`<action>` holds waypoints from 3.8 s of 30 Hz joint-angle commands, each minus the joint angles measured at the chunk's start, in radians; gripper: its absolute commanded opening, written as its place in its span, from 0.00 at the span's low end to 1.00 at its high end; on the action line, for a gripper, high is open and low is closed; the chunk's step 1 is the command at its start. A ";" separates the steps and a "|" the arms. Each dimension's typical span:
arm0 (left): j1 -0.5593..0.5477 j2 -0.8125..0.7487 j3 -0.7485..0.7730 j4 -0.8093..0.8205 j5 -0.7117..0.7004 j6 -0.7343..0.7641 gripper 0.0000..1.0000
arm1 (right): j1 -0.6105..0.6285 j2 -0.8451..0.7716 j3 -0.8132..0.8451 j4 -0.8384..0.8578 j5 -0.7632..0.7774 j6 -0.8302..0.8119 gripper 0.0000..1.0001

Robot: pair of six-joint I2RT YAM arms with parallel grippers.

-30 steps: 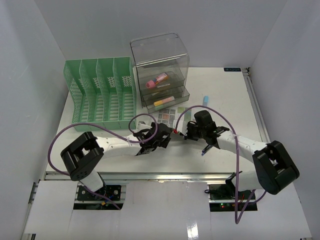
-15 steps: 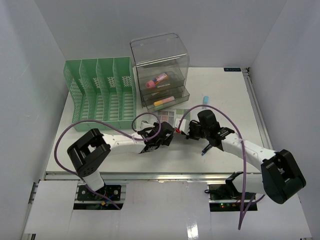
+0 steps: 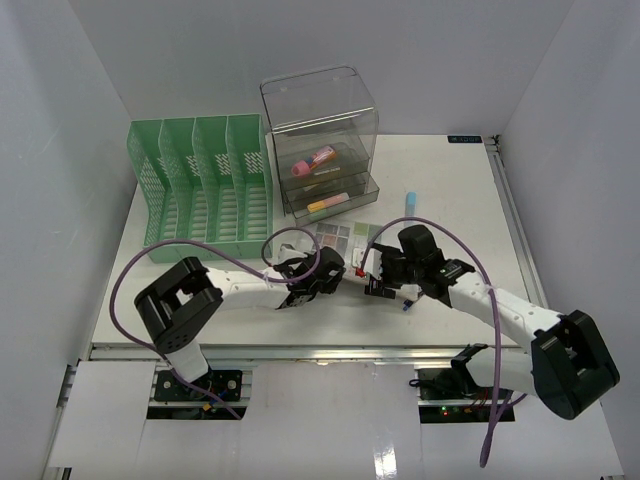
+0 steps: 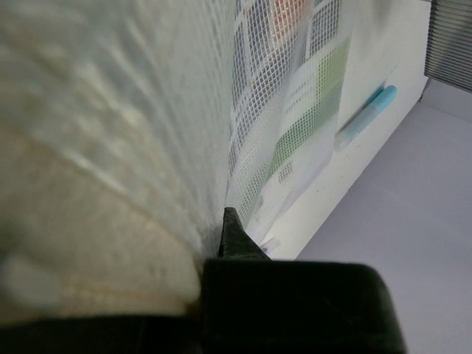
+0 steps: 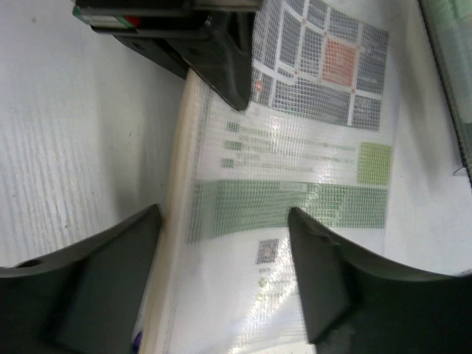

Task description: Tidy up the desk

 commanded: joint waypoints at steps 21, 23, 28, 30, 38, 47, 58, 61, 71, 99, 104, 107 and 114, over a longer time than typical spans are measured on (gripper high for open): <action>-0.044 -0.600 -0.246 -0.022 0.000 0.053 0.00 | -0.404 -0.192 0.187 -0.017 -0.208 0.252 0.83; -0.048 -0.645 -0.220 -0.072 0.010 0.128 0.00 | -0.433 -0.186 0.202 -0.017 -0.248 0.273 0.83; -0.049 -0.762 -0.143 -0.237 0.039 0.345 0.00 | -0.470 -0.178 0.221 -0.015 -0.286 0.304 0.83; -0.049 -0.823 -0.127 -0.276 0.046 0.447 0.00 | -0.477 -0.175 0.222 -0.011 -0.294 0.311 0.83; -0.049 -1.063 -0.025 -0.451 -0.009 0.867 0.00 | -0.488 -0.177 0.225 -0.011 -0.326 0.317 0.83; -0.049 -0.808 0.569 -0.981 -0.188 1.313 0.00 | -0.489 -0.170 0.220 -0.008 -0.337 0.317 0.84; -0.049 -0.767 0.570 -0.553 -0.377 2.148 0.00 | -0.490 -0.173 0.210 -0.007 -0.351 0.323 0.84; -0.050 -0.767 0.588 -0.453 -0.401 2.234 0.00 | -0.490 -0.171 0.207 -0.006 -0.357 0.323 0.84; -0.026 -0.708 0.575 -0.310 -0.417 2.298 0.00 | -0.492 -0.177 0.201 0.000 -0.356 0.327 0.84; 0.221 -0.643 0.609 -0.363 -0.281 2.025 0.00 | -0.500 -0.183 0.187 0.010 -0.368 0.335 0.83; 0.355 -0.584 0.598 -0.369 -0.172 1.974 0.00 | -0.506 -0.188 0.186 0.009 -0.374 0.336 0.84; 0.421 -0.574 0.579 -0.354 -0.117 1.963 0.00 | -0.510 -0.189 0.182 0.009 -0.378 0.335 0.84; 0.545 -0.549 0.506 -0.317 0.099 1.871 0.00 | -0.517 -0.193 0.179 0.009 -0.388 0.331 0.84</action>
